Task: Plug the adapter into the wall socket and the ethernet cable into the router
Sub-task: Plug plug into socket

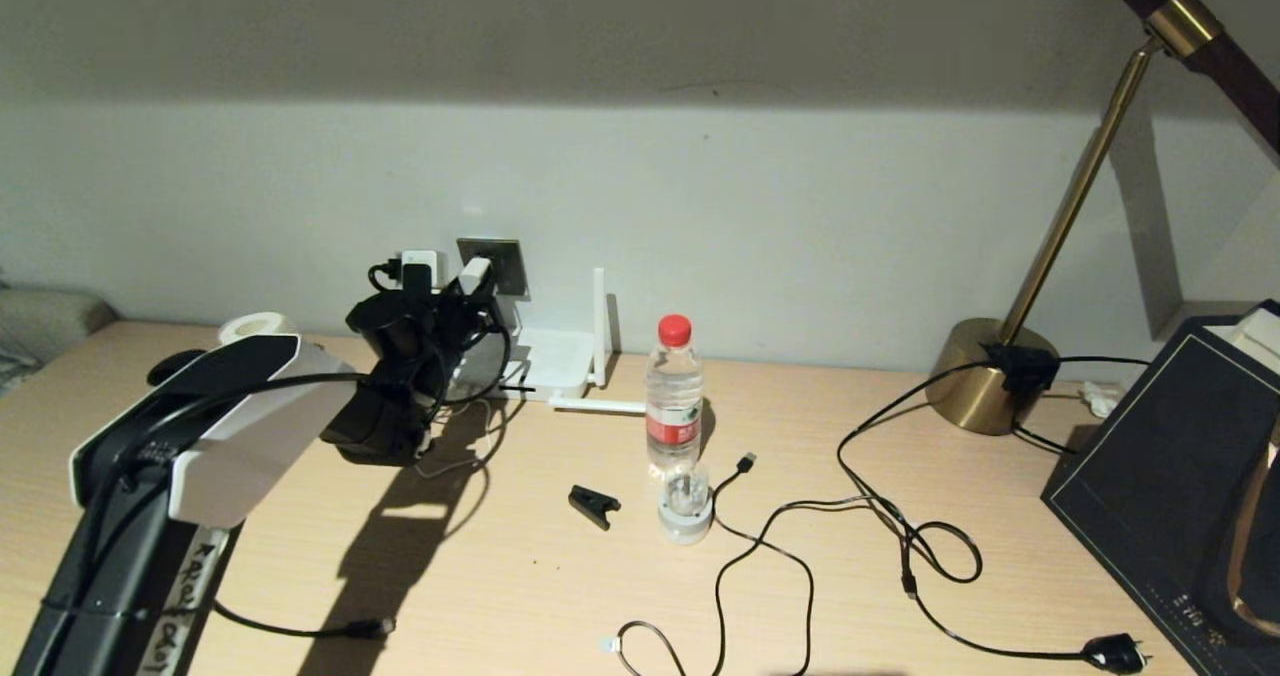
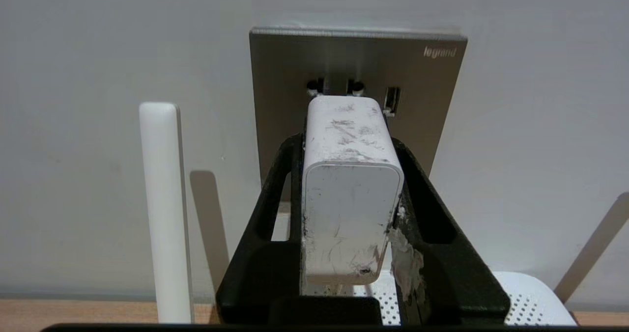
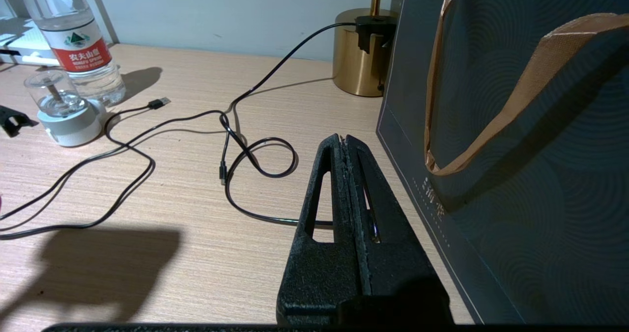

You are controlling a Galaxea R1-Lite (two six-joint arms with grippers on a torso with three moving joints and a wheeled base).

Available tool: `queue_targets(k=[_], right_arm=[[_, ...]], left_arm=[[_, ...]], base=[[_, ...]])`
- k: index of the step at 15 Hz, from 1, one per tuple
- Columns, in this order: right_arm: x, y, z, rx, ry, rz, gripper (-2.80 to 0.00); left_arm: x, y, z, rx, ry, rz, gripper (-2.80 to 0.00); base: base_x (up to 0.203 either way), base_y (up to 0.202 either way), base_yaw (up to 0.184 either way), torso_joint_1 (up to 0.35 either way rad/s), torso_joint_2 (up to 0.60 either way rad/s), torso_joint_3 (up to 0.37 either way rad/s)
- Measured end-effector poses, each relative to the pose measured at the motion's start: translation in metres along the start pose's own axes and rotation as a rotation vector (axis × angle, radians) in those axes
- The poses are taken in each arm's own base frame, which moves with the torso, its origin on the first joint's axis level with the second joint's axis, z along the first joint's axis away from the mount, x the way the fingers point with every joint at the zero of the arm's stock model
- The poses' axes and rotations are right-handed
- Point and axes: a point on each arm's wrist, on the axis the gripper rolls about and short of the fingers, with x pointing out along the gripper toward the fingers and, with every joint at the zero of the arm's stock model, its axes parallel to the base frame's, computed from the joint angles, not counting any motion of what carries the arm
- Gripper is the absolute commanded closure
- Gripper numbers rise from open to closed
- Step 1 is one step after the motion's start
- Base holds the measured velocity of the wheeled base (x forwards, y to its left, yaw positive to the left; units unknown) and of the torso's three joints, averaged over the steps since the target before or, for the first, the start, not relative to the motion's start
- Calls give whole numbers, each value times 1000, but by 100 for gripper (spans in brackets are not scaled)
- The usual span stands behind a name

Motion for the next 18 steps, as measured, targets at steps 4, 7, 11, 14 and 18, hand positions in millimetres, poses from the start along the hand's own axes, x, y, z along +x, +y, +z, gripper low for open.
queue_targets(k=[4, 7, 11, 14, 18], right_arm=[[0, 0, 0, 0, 0, 0, 0], [0, 0, 0, 0, 0, 0, 0], [0, 0, 0, 0, -1, 0, 0], [0, 0, 0, 0, -1, 0, 0], [0, 0, 0, 0, 0, 0, 0]], left_arm=[[2, 0, -5, 0, -3, 0, 0], [5, 0, -8, 0, -1, 0, 0], [8, 0, -12, 0, 2, 0, 0], [9, 0, -13, 0, -2, 0, 0], [10, 0, -11, 0, -6, 0, 0]], base=[[0, 0, 0, 0, 0, 0], [0, 0, 0, 0, 0, 0], [0, 0, 0, 0, 0, 0], [0, 0, 0, 0, 0, 0], [0, 0, 0, 0, 0, 0]])
